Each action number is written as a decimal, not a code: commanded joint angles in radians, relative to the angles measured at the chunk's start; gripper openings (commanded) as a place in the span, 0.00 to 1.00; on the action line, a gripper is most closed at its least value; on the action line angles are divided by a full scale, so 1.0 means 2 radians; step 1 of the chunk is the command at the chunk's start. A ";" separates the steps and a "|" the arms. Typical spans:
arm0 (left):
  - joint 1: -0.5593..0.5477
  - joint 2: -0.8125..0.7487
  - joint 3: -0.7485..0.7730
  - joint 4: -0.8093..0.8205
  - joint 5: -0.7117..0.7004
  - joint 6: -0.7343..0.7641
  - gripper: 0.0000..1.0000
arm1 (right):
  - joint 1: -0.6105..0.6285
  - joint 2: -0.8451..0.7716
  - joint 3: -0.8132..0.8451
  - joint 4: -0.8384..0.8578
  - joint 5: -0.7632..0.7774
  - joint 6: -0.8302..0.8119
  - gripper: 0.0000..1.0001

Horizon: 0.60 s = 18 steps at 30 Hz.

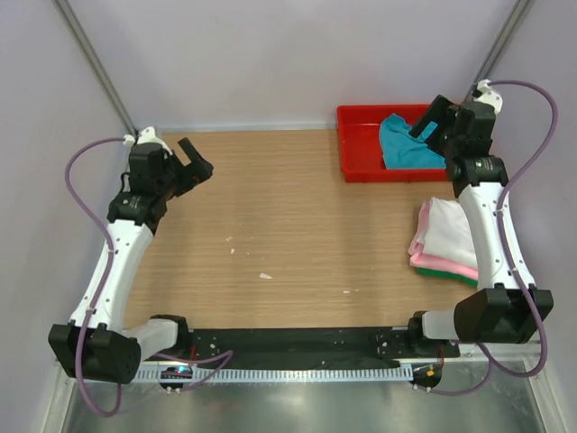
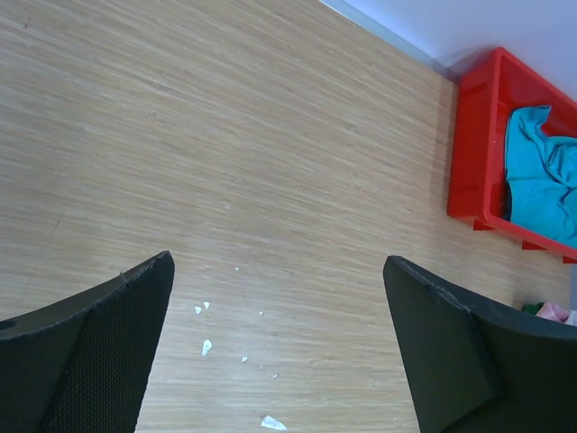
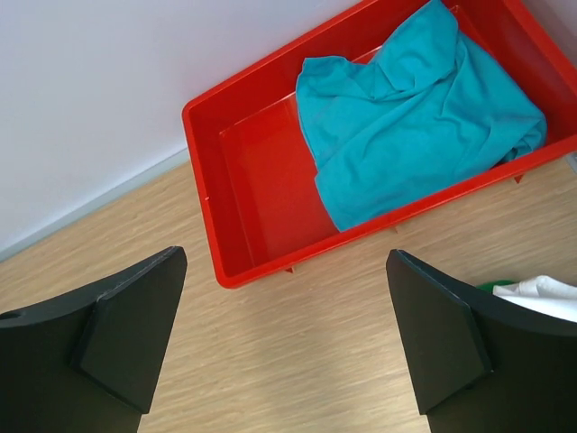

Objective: Fold and stack the t-shirts
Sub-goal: Grab the tshirt from the pile

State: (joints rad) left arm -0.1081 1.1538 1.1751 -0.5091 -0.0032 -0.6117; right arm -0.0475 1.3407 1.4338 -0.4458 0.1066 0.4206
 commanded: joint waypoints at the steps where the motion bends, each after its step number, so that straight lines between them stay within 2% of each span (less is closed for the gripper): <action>1: 0.002 -0.005 0.005 0.027 0.005 0.016 1.00 | 0.001 0.011 0.015 0.041 0.016 -0.004 1.00; 8: 0.002 0.003 -0.002 0.032 0.037 0.023 1.00 | 0.001 0.077 0.067 0.052 0.062 -0.009 1.00; 13: 0.002 0.008 -0.004 0.034 0.051 0.024 1.00 | 0.000 0.175 0.129 0.075 0.105 -0.016 1.00; 18: 0.003 0.023 -0.002 0.034 0.063 0.021 1.00 | -0.005 0.284 0.226 0.072 0.092 -0.010 1.00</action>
State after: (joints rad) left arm -0.1081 1.1805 1.1717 -0.4835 0.0845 -0.5861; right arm -0.0498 1.8156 1.7634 -0.3477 0.2626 0.4026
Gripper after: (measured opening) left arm 0.996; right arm 0.996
